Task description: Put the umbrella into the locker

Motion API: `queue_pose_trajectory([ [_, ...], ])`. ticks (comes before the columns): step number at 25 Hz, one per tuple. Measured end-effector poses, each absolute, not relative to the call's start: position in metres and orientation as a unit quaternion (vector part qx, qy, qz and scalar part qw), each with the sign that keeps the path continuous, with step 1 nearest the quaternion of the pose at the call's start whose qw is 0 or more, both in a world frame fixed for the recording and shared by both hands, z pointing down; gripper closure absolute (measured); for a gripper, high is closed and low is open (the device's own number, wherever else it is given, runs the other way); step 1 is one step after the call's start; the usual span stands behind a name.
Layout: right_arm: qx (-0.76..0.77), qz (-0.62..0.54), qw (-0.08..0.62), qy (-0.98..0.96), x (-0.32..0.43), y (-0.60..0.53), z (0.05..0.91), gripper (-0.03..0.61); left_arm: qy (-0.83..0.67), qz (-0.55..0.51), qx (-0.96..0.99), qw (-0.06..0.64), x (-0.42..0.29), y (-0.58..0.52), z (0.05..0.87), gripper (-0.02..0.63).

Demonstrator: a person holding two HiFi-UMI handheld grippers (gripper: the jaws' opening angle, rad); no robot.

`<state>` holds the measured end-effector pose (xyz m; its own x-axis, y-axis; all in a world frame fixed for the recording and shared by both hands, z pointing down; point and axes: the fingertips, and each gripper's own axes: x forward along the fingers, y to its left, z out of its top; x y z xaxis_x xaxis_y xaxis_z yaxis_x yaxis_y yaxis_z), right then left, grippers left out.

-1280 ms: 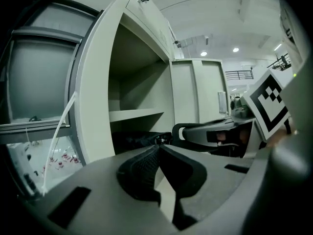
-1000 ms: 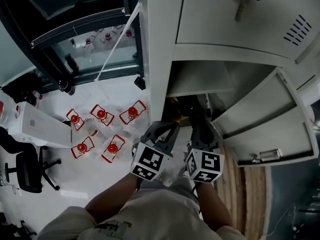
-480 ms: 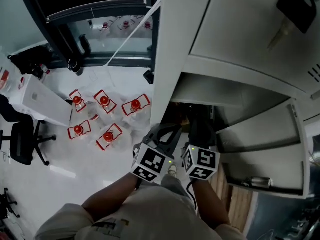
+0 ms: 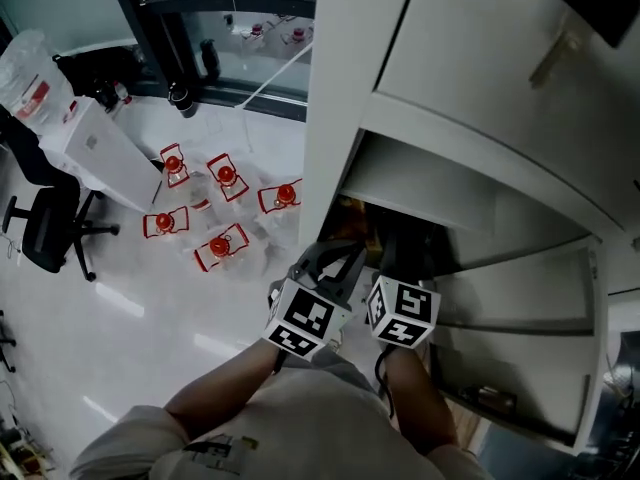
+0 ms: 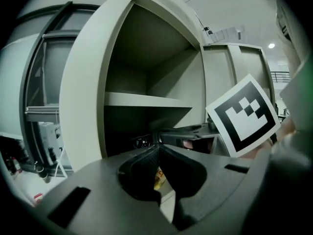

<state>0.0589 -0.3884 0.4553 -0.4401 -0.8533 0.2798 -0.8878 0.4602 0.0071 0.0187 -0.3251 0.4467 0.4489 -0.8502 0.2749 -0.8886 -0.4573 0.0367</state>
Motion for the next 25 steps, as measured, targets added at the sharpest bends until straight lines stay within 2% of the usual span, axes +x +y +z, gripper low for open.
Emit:
queue_pose_trajectory([
  [25, 0.484, 0.035, 0.123, -0.866, 0.022, -0.432, 0.481, 0.569, -0.573, 0.098, 0.807, 0.107, -0.006, -0.323, 0.442, 0.606],
])
